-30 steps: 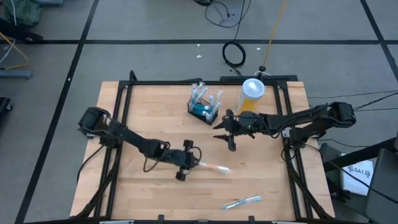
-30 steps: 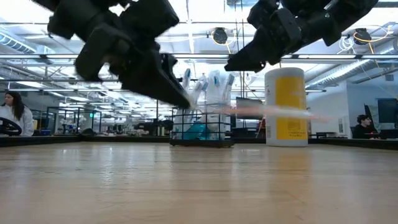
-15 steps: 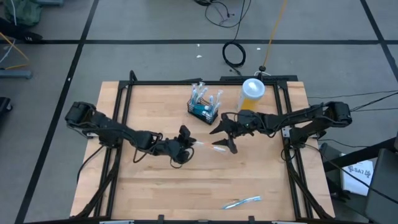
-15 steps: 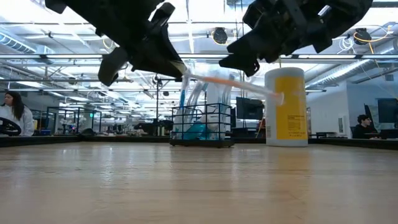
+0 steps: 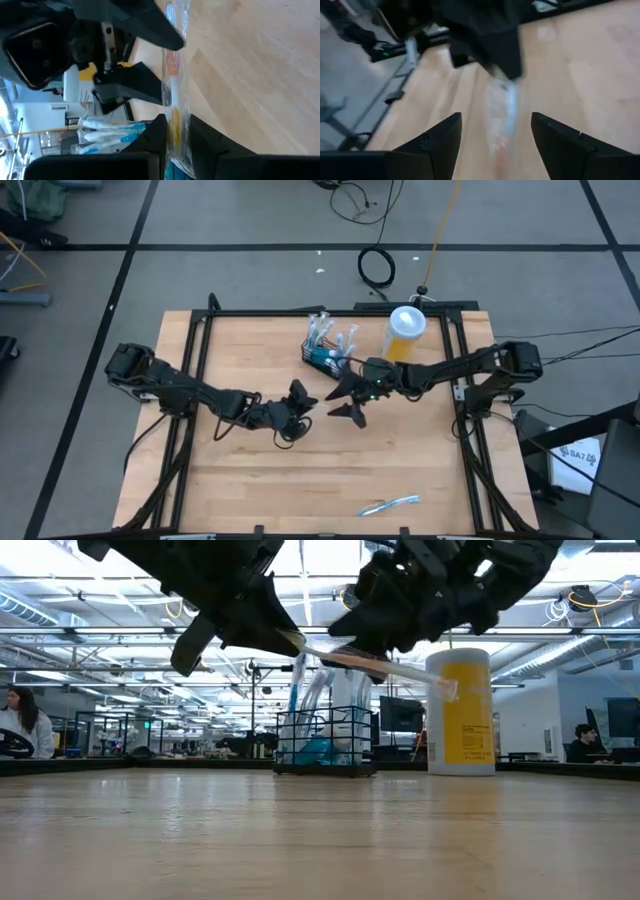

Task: Pick & Place toothbrushing station
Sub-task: Put the orange toothbrush into the black organizer

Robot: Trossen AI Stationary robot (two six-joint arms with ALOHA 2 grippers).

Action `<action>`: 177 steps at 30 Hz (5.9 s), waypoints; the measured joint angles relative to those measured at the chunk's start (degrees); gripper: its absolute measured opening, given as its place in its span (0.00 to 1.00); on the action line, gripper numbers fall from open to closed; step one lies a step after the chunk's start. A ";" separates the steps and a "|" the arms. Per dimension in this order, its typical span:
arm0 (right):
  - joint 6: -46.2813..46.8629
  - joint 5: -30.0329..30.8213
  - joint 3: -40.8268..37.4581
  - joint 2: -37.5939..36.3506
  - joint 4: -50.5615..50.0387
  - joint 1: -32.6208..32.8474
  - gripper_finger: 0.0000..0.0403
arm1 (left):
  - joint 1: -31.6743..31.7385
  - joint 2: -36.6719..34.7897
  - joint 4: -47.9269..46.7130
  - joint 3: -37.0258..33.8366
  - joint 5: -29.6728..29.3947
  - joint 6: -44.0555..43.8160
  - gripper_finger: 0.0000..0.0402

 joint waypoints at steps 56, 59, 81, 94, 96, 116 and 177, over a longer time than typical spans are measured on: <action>-12.89 -2.65 4.48 -3.88 -9.77 -0.68 0.04 | -2.88 -0.02 9.56 0.11 -3.63 -17.00 0.45; -13.05 -2.69 4.46 -6.81 -11.86 0.02 0.04 | -2.79 -0.02 12.69 0.11 -4.39 -17.66 0.46; -24.73 24.07 -26.68 -12.82 62.33 3.06 0.03 | -0.81 -0.02 17.70 0.07 -4.32 -19.25 0.46; -21.59 13.70 -13.05 -4.62 61.46 3.50 0.03 | 11.64 0.00 24.74 0.04 15.95 -61.16 0.46; -21.90 13.70 -11.55 -4.15 60.92 3.52 0.03 | 12.59 0.00 25.45 0.02 24.07 -60.79 0.46; -22.69 10.32 2.34 0.86 49.35 3.95 0.03 | 12.19 0.04 31.40 0.00 28.58 -56.53 0.45; -17.58 12.49 3.68 -5.19 21.74 2.28 0.14 | 12.73 0.04 21.51 0.00 23.27 -56.90 0.07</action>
